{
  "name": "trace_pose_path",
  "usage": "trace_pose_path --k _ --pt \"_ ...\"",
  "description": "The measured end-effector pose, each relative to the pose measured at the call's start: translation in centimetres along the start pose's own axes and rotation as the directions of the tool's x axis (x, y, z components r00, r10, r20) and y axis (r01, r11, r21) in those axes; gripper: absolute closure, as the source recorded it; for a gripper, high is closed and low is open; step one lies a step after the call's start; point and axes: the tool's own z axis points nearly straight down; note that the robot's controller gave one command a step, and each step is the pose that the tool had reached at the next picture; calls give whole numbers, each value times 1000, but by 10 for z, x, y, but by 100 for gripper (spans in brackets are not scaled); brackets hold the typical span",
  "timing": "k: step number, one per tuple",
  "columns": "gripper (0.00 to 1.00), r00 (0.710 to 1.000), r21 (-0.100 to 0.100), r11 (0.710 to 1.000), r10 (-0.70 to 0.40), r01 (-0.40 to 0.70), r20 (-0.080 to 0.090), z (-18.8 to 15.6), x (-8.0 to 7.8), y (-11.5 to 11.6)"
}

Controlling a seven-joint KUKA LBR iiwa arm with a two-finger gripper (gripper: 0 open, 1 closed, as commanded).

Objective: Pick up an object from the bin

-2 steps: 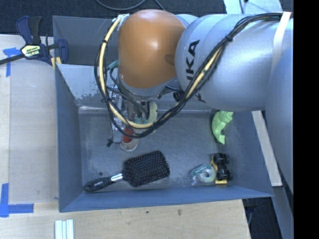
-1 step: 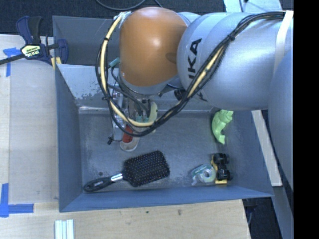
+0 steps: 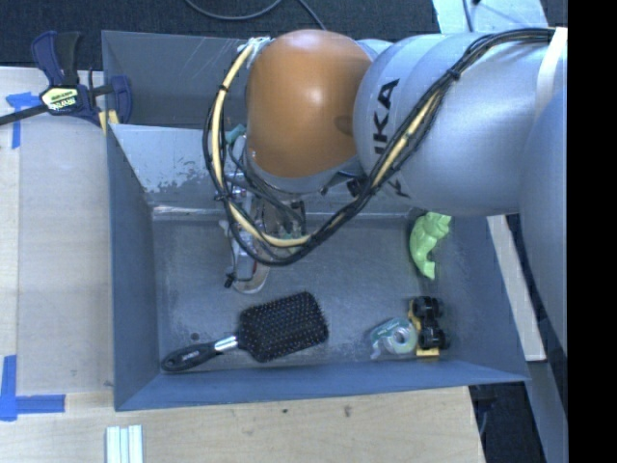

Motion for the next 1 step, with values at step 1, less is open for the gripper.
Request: trace_pose_path --k 1 --pt "0 994 0 994 -105 105 4 27 1 -20"
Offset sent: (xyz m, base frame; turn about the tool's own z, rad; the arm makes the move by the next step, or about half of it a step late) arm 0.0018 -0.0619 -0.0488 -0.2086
